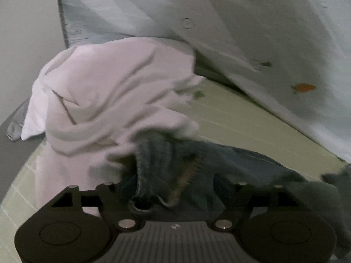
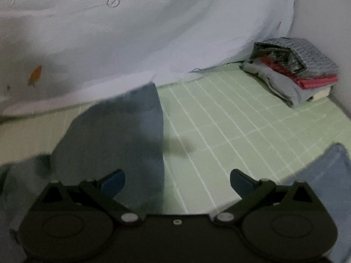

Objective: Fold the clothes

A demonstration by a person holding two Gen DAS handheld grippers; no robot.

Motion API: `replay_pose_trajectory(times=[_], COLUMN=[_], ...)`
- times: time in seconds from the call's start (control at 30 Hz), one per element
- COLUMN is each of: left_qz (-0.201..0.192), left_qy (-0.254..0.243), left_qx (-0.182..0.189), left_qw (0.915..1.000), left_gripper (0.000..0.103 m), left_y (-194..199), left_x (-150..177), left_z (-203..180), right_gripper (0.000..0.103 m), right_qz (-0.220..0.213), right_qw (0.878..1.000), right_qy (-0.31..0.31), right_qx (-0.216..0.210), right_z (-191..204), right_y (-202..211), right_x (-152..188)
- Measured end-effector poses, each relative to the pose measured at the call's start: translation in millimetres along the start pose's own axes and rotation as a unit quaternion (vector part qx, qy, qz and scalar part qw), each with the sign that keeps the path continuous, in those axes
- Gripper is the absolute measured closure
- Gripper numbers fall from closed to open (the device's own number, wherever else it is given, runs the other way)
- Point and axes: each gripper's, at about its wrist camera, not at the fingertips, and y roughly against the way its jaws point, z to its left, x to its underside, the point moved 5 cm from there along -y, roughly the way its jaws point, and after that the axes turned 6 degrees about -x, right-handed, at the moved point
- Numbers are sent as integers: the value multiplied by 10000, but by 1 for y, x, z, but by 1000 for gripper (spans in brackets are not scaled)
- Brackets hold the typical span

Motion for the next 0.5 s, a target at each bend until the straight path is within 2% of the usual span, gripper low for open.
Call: replay_pose_trajectory(times=[0.03,0.1,0.17,0.2,0.27,0.37,0.43,0.5], left_qz=[35,104,192,259,499,817,1007,1047], left_qy=[-39,-182,-283,-290,-248,-183,-247,-546], left_qx=[-29,-209,-388,-441,-195,-72,-293,-492], left_qw=[10000,9996,9987,9983,9983,9965,9942,9918], left_gripper=[14,13,6,5,5,5,5,5], left_y=[4,9,11,12,10,4,-3,-8], left_x=[4,13,20,25,34,49,58,66], left_z=[-8,-25,-41,-48,-63,-83,-92,-98], right_gripper=[0,0,1,1,4,7,9,15], right_qz=[-15,31,122,168,223,349,444,513], right_qw=[10000,9998,9991,9985,9973,9950,9937,9923], right_qy=[-30,72,296,422,469,248,130,25], right_qx=[-87,-205,-273,-310,-518,-903,-1022,-1131], right_z=[-2,1,6,10,14,15,12,10], right_y=[-6,-23,-41,-49,-61,-76,-86,-94], right_x=[-4,-13,-19,-22,-26,-27,-27,-26])
